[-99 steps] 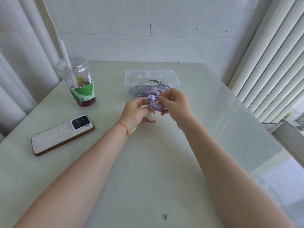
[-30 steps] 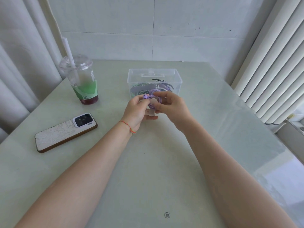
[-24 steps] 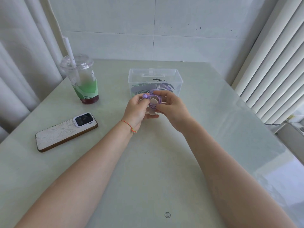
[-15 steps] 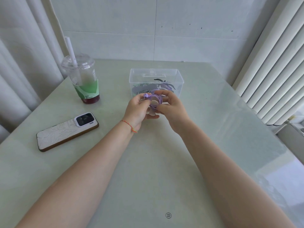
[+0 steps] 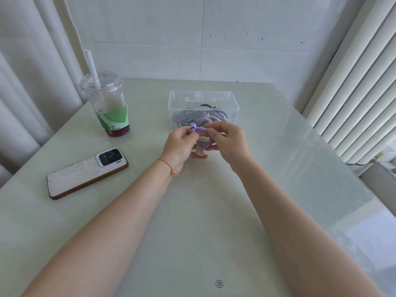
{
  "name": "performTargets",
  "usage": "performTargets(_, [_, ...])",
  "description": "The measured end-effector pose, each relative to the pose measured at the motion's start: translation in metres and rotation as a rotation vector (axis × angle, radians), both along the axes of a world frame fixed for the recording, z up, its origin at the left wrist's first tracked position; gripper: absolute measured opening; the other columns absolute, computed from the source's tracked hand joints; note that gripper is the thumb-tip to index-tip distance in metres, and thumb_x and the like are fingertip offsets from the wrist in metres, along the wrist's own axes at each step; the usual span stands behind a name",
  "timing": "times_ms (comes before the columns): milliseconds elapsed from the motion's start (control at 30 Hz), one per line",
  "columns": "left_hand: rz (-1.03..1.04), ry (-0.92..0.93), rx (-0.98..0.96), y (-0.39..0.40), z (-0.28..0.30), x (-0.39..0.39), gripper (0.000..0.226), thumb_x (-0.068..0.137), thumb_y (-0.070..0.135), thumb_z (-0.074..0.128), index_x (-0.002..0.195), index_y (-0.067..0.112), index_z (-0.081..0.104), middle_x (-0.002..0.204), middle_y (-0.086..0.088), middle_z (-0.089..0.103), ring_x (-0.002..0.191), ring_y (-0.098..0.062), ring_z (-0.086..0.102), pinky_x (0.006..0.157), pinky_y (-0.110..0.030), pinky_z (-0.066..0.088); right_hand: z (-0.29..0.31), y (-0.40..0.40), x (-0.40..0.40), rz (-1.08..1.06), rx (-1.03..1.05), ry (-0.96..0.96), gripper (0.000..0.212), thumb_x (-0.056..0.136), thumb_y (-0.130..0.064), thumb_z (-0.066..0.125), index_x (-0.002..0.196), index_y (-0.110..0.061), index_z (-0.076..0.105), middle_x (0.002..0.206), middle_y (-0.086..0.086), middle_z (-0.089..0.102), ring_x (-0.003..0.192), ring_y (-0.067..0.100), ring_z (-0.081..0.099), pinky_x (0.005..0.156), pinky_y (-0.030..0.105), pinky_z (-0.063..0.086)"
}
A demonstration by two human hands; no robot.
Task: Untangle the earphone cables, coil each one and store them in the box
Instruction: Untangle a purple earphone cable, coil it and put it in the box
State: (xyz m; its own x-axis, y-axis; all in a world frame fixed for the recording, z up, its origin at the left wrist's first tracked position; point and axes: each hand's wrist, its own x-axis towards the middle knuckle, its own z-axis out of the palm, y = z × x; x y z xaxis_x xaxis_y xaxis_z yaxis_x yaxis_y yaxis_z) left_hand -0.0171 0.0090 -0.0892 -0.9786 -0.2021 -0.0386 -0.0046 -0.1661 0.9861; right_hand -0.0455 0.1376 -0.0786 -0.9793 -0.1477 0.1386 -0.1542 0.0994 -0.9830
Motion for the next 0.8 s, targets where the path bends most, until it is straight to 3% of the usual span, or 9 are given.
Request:
performTargets(167, [-0.012,-0.001,-0.030,-0.0023,-0.0028,-0.0009,0.018,0.095,0.005,0.049,0.102,0.006,0.066,0.092,-0.014,0.068,0.065,-0.020,0.066,0.055,-0.039,0.059,-0.0007,0.0029,-0.0025,0.042,0.012,-0.037,0.019,0.096,-0.003,0.050,0.100,-0.008,0.067,0.089,0.012,0.067,0.063,0.017,0.066,0.065,0.037,0.061])
performTargets(267, [-0.006,0.017,-0.056,-0.0046,-0.0016,-0.0007,0.020,0.094,0.002,0.047,0.101,0.005,0.066,0.089,-0.014,0.066,0.064,-0.017,0.066,0.052,-0.038,0.058,-0.0003,0.0022,-0.0017,0.073,-0.026,-0.090,0.014,0.098,-0.006,0.050,0.106,-0.006,0.061,0.084,0.009,0.067,0.066,0.020,0.066,0.066,0.037,0.061])
performTargets(367, [-0.007,0.039,-0.088,-0.0069,-0.0014,-0.0001,0.021,0.094,0.002,0.046,0.104,0.003,0.065,0.087,-0.013,0.065,0.058,-0.014,0.063,0.051,-0.036,0.057,0.0011,0.0020,0.0000,0.125,-0.047,-0.129,0.017,0.100,-0.008,0.049,0.094,-0.002,0.064,0.077,0.010,0.066,0.069,0.023,0.066,0.067,0.033,0.059])
performTargets(533, [0.019,0.057,-0.138,-0.0078,-0.0048,-0.0025,0.024,0.093,0.002,0.047,0.108,-0.001,0.064,0.080,-0.007,0.065,0.053,-0.014,0.058,0.051,-0.031,0.053,0.0015,0.0042,0.0006,0.168,-0.147,-0.224,0.018,0.100,-0.008,0.049,0.099,0.004,0.062,0.084,0.018,0.066,0.072,0.028,0.066,0.068,0.036,0.059])
performTargets(700, [0.008,0.084,-0.190,-0.0079,-0.0042,-0.0031,0.033,0.075,0.018,0.052,0.105,0.013,0.064,0.086,-0.003,0.071,0.067,-0.017,0.065,0.060,-0.033,0.053,0.0040,0.0082,0.0032,0.236,-0.201,-0.265,0.022,0.099,-0.005,0.048,0.087,0.001,0.065,0.070,0.014,0.069,0.066,0.029,0.068,0.072,0.043,0.060])
performTargets(800, [0.006,0.078,-0.181,-0.0075,-0.0045,-0.0041,0.028,0.075,0.018,0.052,0.101,0.026,0.056,0.090,-0.003,0.072,0.071,-0.022,0.067,0.062,-0.035,0.052,0.0020,0.0085,-0.0002,0.187,-0.168,-0.226,0.018,0.098,-0.006,0.051,0.096,0.004,0.066,0.071,0.013,0.068,0.067,0.031,0.069,0.075,0.045,0.059])
